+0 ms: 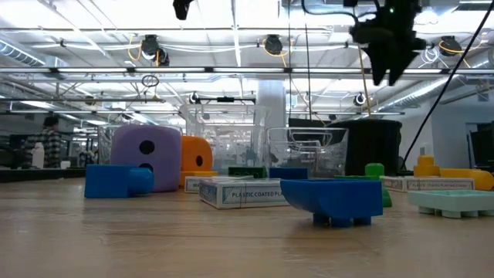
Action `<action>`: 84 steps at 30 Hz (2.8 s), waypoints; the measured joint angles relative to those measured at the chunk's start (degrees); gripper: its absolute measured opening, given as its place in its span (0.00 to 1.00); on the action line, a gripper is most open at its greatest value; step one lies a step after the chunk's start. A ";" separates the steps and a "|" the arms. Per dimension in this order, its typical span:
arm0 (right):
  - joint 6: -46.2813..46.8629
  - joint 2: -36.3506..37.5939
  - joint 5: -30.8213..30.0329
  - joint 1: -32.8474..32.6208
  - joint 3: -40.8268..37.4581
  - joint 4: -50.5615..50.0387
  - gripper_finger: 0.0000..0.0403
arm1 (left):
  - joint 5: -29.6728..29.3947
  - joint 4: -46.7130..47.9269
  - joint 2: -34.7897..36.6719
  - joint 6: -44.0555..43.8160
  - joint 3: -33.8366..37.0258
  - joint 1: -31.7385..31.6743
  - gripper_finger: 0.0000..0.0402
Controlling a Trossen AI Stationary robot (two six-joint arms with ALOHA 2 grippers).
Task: Pick & Place Toys
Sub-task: Put the yellow one stud game piece into the middle transparent bin
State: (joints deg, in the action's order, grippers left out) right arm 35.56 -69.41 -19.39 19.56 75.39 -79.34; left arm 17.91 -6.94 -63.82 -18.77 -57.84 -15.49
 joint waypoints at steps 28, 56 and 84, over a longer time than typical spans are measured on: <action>-2.19 0.42 9.06 9.42 -23.49 7.54 0.66 | 0.02 0.24 -4.07 -2.37 0.00 3.63 0.64; -5.21 0.42 9.15 20.92 -32.84 20.95 0.66 | 0.00 0.26 -4.07 -2.50 0.00 3.63 0.64; -6.35 0.46 11.90 21.02 -33.65 24.74 0.27 | -0.04 0.29 -4.07 -1.48 0.00 3.63 0.64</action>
State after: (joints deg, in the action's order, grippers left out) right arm 29.21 -68.95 -7.49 40.58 41.74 -54.60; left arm 17.87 -6.66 -67.90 -20.25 -57.84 -11.86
